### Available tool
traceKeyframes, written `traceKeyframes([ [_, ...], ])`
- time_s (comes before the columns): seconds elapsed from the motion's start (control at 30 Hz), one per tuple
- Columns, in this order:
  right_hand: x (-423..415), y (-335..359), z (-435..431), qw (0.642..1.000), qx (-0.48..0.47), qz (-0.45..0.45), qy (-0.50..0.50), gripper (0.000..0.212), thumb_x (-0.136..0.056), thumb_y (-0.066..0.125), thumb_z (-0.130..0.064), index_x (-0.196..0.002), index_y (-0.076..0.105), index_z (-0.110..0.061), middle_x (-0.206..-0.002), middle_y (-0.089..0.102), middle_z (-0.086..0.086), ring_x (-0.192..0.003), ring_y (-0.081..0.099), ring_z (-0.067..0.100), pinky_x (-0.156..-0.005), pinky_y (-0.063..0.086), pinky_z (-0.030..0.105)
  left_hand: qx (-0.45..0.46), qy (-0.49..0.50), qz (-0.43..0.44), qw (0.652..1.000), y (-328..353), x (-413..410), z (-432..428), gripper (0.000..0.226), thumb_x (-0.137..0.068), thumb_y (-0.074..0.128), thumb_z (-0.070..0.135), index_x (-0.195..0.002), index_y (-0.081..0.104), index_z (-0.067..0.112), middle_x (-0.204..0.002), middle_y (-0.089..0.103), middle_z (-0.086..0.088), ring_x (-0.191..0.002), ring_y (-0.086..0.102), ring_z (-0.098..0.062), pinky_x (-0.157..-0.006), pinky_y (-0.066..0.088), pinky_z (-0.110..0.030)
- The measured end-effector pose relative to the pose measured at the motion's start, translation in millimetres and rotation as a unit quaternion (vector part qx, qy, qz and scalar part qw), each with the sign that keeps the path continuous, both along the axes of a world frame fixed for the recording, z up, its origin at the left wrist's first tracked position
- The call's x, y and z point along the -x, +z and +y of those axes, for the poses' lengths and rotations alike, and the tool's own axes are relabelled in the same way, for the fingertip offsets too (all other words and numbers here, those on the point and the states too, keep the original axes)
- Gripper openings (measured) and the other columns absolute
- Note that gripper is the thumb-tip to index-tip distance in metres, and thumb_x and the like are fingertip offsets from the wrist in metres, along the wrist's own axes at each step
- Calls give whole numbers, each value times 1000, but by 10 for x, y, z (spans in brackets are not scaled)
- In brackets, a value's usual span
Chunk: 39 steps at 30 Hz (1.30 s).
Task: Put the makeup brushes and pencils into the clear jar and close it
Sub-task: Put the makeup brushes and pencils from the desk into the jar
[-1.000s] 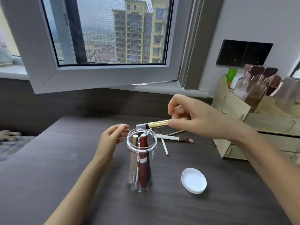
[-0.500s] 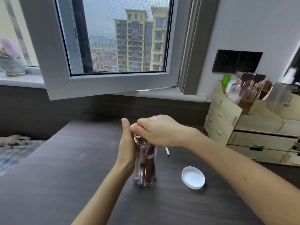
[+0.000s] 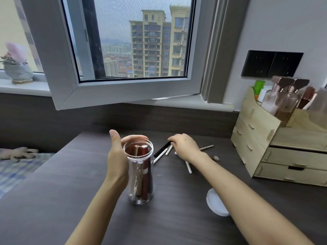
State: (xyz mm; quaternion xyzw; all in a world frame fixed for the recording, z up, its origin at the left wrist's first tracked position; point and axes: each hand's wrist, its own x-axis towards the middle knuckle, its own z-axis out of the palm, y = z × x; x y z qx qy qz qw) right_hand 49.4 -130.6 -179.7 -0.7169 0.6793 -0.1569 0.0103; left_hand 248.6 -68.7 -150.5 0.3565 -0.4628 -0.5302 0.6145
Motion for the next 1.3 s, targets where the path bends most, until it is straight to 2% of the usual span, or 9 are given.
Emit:
traceKeyframes([
  [0.23,-124,-105,-375,940,-5,330,90,31,-90,43,-1,-114,59,-10,-122,63,7,-116,49,29,-92,37,38,-19,-15,17,1000,1,-28,-40,82,-97,16,53,-54,74,15,-57,73,-2,-55,70,-10,-52,54,-16],
  [0.47,-247,-34,-543,878,-12,459,139,26,-89,44,2,-103,64,-8,-112,67,7,-111,52,27,-89,36,33,-5,-12,4,1000,-5,-19,-20,72,-99,18,47,-60,70,13,-56,73,0,-54,69,-7,-51,53,-15],
  [0.67,-210,-5,-551,915,3,381,130,24,-91,40,-2,-108,57,-7,-113,67,10,-110,55,30,-84,40,36,5,-18,-6,1000,-38,-38,-37,70,-99,19,45,-65,70,12,-56,73,1,-55,69,-6,-51,52,-14],
  [0.8,-120,208,-218,997,58,35,28,21,-95,41,-20,-111,51,-10,-98,69,13,-91,63,36,-74,45,40,36,-28,-35,998,-72,-58,-68,66,-100,18,42,-74,69,8,-61,74,1,-60,69,-6,-56,52,-14],
  [0.9,-76,449,251,963,101,-247,45,19,-91,54,-30,-104,67,-29,-69,62,-10,-69,57,13,-71,46,32,56,-24,-63,996,-106,-79,-84,60,-100,20,38,-75,70,13,-67,75,4,-67,69,-4,-63,52,-15],
  [0.97,-71,661,580,934,96,-331,89,18,-89,60,-25,-101,73,-29,-57,59,-18,-58,51,-2,-63,42,16,60,-17,-63,996,-118,-77,-84,57,-100,22,36,-74,69,17,-66,75,6,-67,69,-2,-64,51,-14],
  [1.03,-110,887,845,947,74,-282,131,20,-87,62,-19,-102,73,-28,-64,62,-19,-64,56,-1,-65,41,13,63,-16,-52,997,-127,-71,-89,56,-101,24,34,-74,69,17,-65,74,6,-66,68,-2,-62,51,-12],
  [1.2,-448,1276,1035,976,68,41,204,42,-86,51,1,-104,73,-29,-89,62,-2,-89,47,18,-80,39,24,93,-33,-56,993,-141,-97,-116,51,-102,21,34,-87,63,7,-69,72,6,-69,66,-5,-65,51,-15],
  [1.3,-702,1322,981,969,18,59,239,38,-80,49,5,-99,70,-19,-91,65,0,-88,49,16,-80,44,26,96,-40,-52,993,-171,-100,-101,48,-101,20,33,-86,60,12,-67,72,8,-65,65,-1,-61,50,-13],
])
